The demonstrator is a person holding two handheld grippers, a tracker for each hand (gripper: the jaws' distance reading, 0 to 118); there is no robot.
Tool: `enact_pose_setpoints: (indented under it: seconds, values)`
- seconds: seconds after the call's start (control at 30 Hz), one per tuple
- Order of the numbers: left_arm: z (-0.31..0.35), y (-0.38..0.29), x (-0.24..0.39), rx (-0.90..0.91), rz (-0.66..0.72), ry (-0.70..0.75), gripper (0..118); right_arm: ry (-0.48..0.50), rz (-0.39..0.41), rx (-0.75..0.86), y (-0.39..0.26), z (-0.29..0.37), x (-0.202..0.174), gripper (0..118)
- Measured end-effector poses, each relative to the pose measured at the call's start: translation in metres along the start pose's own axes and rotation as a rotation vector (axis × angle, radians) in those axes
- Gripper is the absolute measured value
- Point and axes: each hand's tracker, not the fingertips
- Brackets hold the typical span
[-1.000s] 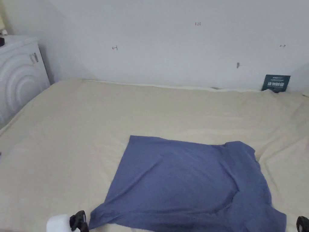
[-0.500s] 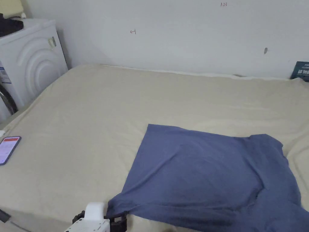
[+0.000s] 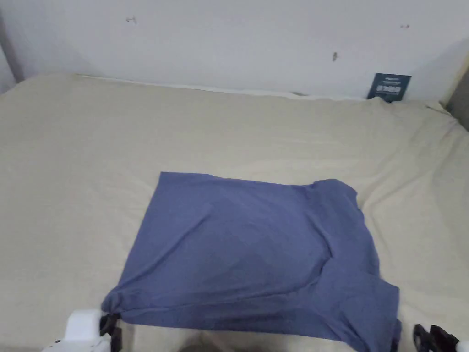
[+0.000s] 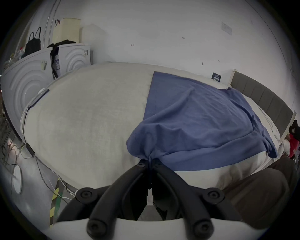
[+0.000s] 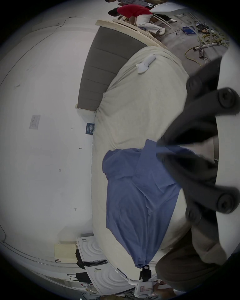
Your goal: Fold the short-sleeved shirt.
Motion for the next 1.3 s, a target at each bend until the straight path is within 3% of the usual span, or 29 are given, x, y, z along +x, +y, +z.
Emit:
enact_pose_setpoints:
  seconds: [0.03, 0.07, 0.1, 0.33, 0.37, 0.4, 0.43, 0.47, 0.5, 0.57, 0.63, 0.67, 0.7, 0.83, 0.87, 1.3]
  values:
    - [0.004, 0.0, 0.001, 0.005, -0.018, 0.006, 2, 0.019, -0.007, -0.024, -0.006, -0.008, 0.002, 83]
    - [0.005, 0.001, 0.0, 0.001, -0.017, 0.004, 2, 0.046, -0.02, -0.095, -0.012, -0.02, 0.005, 112]
    - [0.006, 0.001, -0.003, 0.002, -0.015, 0.003, 2, 0.058, -0.027, -0.153, -0.019, -0.03, 0.004, 118]
    - [0.005, 0.004, -0.009, 0.015, 0.001, 0.012, 2, 0.092, -0.049, -0.196, -0.03, -0.049, -0.013, 118]
    - [0.005, 0.007, -0.011, 0.031, -0.006, 0.013, 2, 0.102, -0.025, -0.217, -0.033, -0.054, -0.016, 115]
    - [0.007, 0.01, -0.006, 0.028, -0.005, 0.011, 2, 0.108, -0.003, -0.235, -0.036, -0.058, -0.02, 99]
    - [0.007, 0.012, -0.005, 0.029, -0.004, 0.012, 2, 0.137, -0.001, -0.249, -0.05, -0.075, -0.018, 71]
    - [0.007, 0.013, -0.006, 0.031, -0.004, 0.014, 2, 0.17, -0.035, -0.271, -0.058, -0.083, -0.018, 24]
    - [0.005, 0.013, -0.007, 0.029, -0.01, 0.019, 2, 0.162, -0.055, -0.291, -0.062, -0.087, -0.018, 3]
    - [0.003, 0.012, -0.005, 0.023, -0.014, 0.023, 2, 0.075, -0.024, -0.269, -0.07, -0.088, -0.014, 3]
    - [0.004, 0.012, -0.008, 0.024, -0.007, 0.023, 2, 0.122, -0.091, -0.24, -0.072, -0.088, 0.0, 3]
    - [0.009, 0.012, -0.004, 0.03, 0.003, 0.016, 2, 0.105, -0.073, -0.213, -0.069, -0.084, 0.003, 3]
    - [0.011, 0.012, -0.003, 0.037, 0.008, 0.014, 2, 0.055, -0.003, -0.18, -0.044, -0.061, -0.01, 3]
    - [0.021, 0.017, 0.0, 0.061, -0.003, 0.022, 2, 0.031, 0.072, -0.058, -0.014, -0.025, -0.021, 3]
    - [0.025, 0.019, -0.001, 0.066, 0.009, 0.014, 2, 0.042, 0.043, -0.033, -0.018, -0.023, -0.008, 3]
    - [0.076, 0.008, -0.005, 0.152, 0.091, 0.001, 2, 0.024, 0.037, 0.108, 0.008, 0.033, 0.003, 3]
